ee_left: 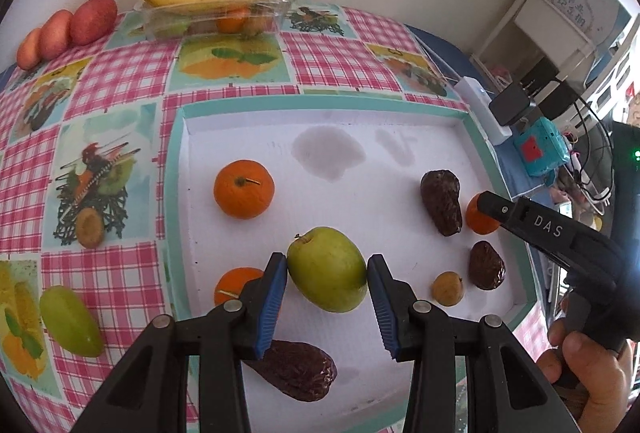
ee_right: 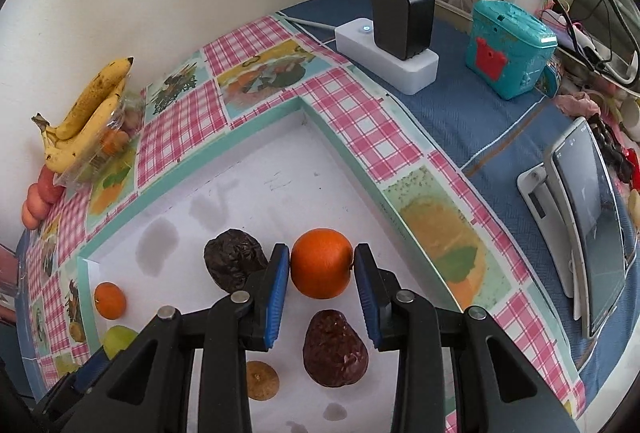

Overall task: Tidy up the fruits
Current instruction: 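Lower and open the left tool on the pear while the right releases the tangerine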

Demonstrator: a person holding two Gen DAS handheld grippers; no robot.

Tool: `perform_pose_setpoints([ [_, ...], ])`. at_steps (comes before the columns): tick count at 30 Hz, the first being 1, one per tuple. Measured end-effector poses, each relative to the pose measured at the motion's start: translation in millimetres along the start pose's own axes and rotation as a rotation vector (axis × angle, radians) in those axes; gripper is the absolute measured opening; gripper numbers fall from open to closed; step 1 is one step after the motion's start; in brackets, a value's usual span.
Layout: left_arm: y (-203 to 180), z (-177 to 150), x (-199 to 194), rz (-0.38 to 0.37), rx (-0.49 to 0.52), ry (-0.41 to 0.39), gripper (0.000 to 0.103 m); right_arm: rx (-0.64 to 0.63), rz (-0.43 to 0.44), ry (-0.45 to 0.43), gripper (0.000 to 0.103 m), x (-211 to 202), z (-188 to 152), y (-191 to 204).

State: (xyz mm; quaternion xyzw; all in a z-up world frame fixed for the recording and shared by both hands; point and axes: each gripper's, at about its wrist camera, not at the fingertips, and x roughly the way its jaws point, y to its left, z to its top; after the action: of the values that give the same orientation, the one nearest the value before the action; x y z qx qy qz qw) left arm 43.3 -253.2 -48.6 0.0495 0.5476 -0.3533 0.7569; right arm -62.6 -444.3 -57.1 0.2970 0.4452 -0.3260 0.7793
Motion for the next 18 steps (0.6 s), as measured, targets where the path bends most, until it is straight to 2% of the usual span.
perform_pose_setpoints([
  [16,-3.4,3.0,-0.8,0.011,0.022,0.010,0.045,-0.025,-0.011,0.007,0.035,-2.8,2.0,3.5],
  [18,-4.0,4.3,-5.4,0.006,0.023,0.004,0.047,-0.027,-0.016,0.001,0.041,-6.3,3.0,4.0],
])
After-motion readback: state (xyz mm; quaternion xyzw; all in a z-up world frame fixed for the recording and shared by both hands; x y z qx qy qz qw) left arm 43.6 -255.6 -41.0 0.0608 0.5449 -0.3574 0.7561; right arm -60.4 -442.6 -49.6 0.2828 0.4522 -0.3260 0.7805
